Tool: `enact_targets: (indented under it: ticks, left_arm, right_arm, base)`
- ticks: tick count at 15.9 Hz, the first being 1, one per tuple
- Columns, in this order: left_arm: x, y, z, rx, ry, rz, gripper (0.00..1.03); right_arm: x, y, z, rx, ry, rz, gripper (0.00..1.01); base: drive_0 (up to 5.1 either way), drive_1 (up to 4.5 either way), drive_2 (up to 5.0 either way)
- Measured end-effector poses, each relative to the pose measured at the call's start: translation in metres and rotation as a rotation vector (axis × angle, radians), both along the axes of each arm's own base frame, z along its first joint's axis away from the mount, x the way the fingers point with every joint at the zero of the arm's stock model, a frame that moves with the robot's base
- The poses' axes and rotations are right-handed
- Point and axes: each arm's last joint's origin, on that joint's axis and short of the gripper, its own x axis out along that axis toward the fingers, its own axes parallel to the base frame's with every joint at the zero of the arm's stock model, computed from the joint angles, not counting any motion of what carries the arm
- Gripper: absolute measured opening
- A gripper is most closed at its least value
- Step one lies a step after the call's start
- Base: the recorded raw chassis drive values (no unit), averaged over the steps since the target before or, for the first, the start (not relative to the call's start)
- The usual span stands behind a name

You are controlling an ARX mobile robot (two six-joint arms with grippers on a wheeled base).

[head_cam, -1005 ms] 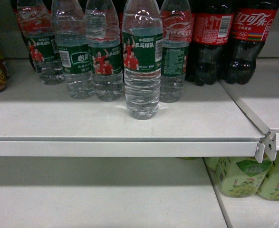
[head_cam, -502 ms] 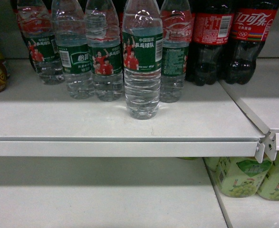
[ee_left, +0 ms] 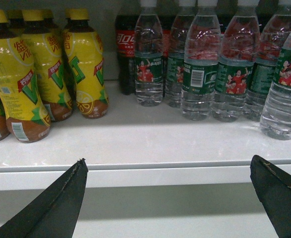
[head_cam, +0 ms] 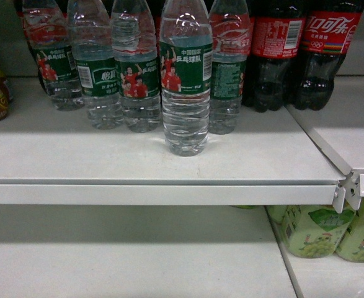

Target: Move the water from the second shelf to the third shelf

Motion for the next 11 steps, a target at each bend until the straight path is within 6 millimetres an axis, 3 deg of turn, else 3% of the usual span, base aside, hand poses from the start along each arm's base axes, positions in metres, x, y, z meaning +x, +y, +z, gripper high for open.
enact_targets:
  ticks: [2, 3, 4, 5, 6, 7, 9, 11]
  left_arm:
    - [0.0, 0.0, 0.0, 0.0, 0.0, 0.0, 0.98]
    - [0.0, 0.0, 0.0, 0.0, 0.0, 0.0, 0.98]
    - [0.0, 0.0, 0.0, 0.0, 0.0, 0.0, 0.98]
    - [0.0, 0.0, 0.0, 0.0, 0.0, 0.0, 0.98]
    - [0.0, 0.0, 0.0, 0.0, 0.0, 0.0, 0.98]
    - [0.0, 0.0, 0.0, 0.0, 0.0, 0.0, 0.98]
    - [0.0, 0.0, 0.0, 0.0, 0.0, 0.0, 0.98]
    - [0.0, 0.0, 0.0, 0.0, 0.0, 0.0, 0.98]
  right_arm:
    - [0.0, 0.0, -0.003, 0.058, 0.099, 0.039, 0.98]
    - [0.002, 0.0, -0.005, 0.2, 0.186, 0.061, 0.98]
    - [0.012, -0.001, 0.024, 0.242, 0.107, 0.071, 0.98]
    - [0.047, -0.002, 0.071, 0.23, 0.033, 0.109, 0.98]
    - [0.069, -0.003, 0.097, 0.221, 0.0, 0.117, 0.98]
    - [0.077, -0.001, 0.105, 0.216, -0.009, 0.133, 0.98]
    - [0.087, 0.014, 0.103, 0.191, 0.022, 0.197, 0.98]
    - [0.101, 0.062, 0.079, 0.12, 0.106, 0.332, 0.98]
  base:
    - [0.0, 0.0, 0.0]
    - [0.0, 0.0, 0.0]
    - [0.0, 0.0, 0.0]
    - [0.0, 0.0, 0.0]
    - [0.0, 0.0, 0.0]
    - [0.0, 0.0, 0.0]
    - [0.0, 0.0, 0.0]
    - [0.0, 0.0, 0.0]
